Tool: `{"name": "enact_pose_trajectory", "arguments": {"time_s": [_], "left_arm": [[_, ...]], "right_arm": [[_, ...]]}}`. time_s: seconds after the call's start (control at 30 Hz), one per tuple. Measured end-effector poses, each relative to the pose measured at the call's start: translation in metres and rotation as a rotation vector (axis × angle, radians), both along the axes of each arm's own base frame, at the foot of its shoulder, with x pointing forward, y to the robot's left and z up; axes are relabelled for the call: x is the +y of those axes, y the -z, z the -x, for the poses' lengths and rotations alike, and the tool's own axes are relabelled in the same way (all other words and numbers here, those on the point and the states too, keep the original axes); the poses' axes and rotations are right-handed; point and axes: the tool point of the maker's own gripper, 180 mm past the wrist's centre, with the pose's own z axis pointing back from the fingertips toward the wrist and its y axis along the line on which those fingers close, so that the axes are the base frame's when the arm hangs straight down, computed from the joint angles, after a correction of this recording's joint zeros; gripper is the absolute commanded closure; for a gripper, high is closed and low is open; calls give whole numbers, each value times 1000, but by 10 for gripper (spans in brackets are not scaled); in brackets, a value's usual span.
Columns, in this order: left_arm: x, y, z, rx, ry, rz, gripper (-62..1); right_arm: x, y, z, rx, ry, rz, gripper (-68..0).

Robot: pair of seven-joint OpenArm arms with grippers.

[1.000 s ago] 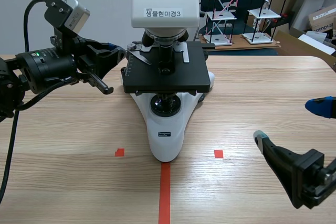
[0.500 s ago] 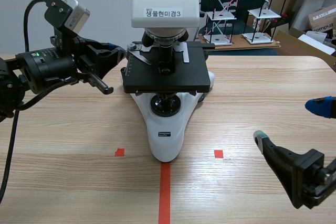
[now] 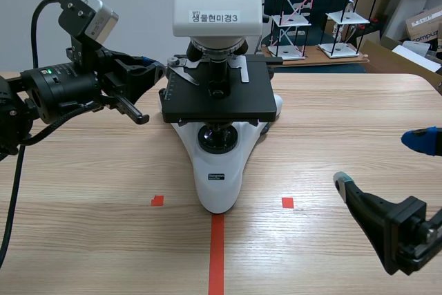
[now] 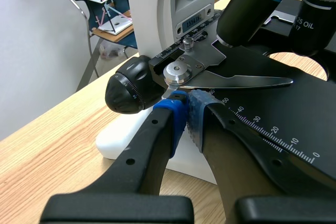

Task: Point at the stage clip

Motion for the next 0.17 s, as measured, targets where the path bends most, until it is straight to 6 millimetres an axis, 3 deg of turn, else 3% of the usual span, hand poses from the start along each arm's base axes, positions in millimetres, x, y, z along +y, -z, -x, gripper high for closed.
{"name": "enact_pose_trajectory", "arguments": {"time_s": [0.17], "left_arm": [[0,0,0,0,0,0,-27]], "right_arm": [[0,0,0,0,0,0,-679]]}}
